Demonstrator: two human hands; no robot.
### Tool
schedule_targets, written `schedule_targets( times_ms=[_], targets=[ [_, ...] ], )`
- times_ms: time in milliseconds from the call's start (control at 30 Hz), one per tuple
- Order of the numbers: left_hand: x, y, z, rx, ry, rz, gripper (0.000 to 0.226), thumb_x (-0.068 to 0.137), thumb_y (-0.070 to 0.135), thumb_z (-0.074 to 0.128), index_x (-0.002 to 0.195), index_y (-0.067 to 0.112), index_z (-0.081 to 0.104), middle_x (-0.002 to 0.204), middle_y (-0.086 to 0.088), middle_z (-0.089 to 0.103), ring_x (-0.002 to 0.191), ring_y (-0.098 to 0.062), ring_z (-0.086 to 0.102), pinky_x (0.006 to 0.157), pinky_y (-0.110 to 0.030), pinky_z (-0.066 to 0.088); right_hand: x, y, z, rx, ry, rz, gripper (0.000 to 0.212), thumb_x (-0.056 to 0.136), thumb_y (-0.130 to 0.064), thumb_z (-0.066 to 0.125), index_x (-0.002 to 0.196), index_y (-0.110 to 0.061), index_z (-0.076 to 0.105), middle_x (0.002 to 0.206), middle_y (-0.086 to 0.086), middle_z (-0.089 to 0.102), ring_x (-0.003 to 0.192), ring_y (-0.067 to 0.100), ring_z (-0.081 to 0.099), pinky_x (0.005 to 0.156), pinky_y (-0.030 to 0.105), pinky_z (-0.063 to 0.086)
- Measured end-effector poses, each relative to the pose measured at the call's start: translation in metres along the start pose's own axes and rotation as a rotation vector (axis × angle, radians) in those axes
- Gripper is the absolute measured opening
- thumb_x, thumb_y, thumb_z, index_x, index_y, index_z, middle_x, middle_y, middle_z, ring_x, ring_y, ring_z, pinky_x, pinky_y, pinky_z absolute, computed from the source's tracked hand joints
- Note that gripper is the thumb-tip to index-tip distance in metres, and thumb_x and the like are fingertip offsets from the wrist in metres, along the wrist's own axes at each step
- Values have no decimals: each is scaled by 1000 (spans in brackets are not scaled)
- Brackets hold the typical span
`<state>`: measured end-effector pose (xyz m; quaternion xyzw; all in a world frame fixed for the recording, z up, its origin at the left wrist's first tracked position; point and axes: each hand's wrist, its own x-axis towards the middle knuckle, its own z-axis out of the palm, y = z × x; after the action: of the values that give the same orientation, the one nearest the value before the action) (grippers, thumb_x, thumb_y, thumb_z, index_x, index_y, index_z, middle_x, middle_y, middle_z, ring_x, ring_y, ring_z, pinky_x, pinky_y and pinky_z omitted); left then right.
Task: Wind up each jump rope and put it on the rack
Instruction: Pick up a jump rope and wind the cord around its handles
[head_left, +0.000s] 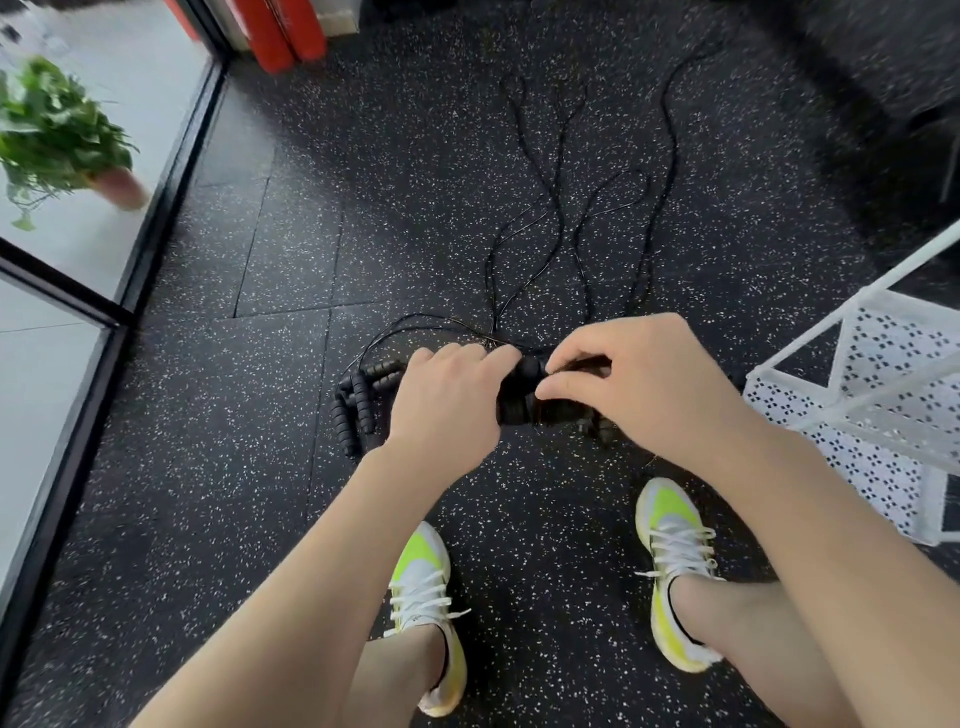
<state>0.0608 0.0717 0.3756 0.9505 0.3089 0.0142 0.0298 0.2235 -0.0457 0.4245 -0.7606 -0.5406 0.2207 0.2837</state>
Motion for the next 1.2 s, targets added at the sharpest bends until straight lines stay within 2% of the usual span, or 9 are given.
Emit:
schedule_targets(
  times_ms=[67,200,400,633,767,867,933,1000,1200],
  targets=[
    [-1,3,2,-16,31,82,38,81,19,66,118,28,58,89,6,60,89,-26,60,74,-39,37,3,5,-6,70,4,34,11,76,-44,82,81,-37,75,78,-17,68,70,3,60,69,34,52],
    [-2,5,4,-60,134,208,34,68,12,74,96,25,59,73,8,53,72,-25,57,64,-33,32,5,13,-14,195,-13,55,8,77,-33,84,80,-36,78,80,-24,70,72,-3,60,63,10,41],
    [-1,8,-3,-122,209,279,38,72,12,68,108,24,64,78,7,55,76,-25,55,69,-41,42,8,24,-24,325,-91,68,5,85,-30,79,86,-35,80,85,-20,75,82,-4,67,78,16,44],
    [0,12,-9,-236,339,264,40,70,9,69,110,14,68,83,2,63,77,-28,56,71,-46,45,11,21,-22,563,-110,30,12,92,-23,68,93,-19,79,88,-9,77,82,-1,68,75,9,47],
    [-1,19,-16,-384,350,143,44,70,9,72,112,17,67,90,6,66,84,-24,58,79,-44,45,15,23,-10,732,-52,64,24,91,-37,62,90,-17,76,89,-4,75,84,7,66,78,19,50],
    [1,24,-23,-460,333,-3,49,69,8,75,115,21,66,100,7,70,93,-19,57,83,-28,35,15,21,5,808,15,90,23,102,-18,56,91,-3,69,85,6,63,78,12,54,71,23,45],
    [4,28,-28,-471,327,-91,48,73,11,75,118,23,64,104,8,70,96,-20,59,84,-29,36,13,16,12,792,37,142,24,100,2,50,84,-3,67,74,9,59,67,17,48,61,28,40],
    [8,31,-33,-481,314,-172,44,77,16,72,119,25,63,105,9,70,98,-21,60,85,-35,44,11,11,17,757,24,178,34,95,6,39,74,-7,62,60,3,59,52,14,39,52,26,31],
    [15,30,-36,-433,256,-358,40,83,18,64,121,30,59,106,8,67,97,-25,61,86,-41,48,6,-1,30,701,-47,277,40,111,-30,38,87,-8,61,63,10,66,40,10,40,42,23,28]
  ],
)
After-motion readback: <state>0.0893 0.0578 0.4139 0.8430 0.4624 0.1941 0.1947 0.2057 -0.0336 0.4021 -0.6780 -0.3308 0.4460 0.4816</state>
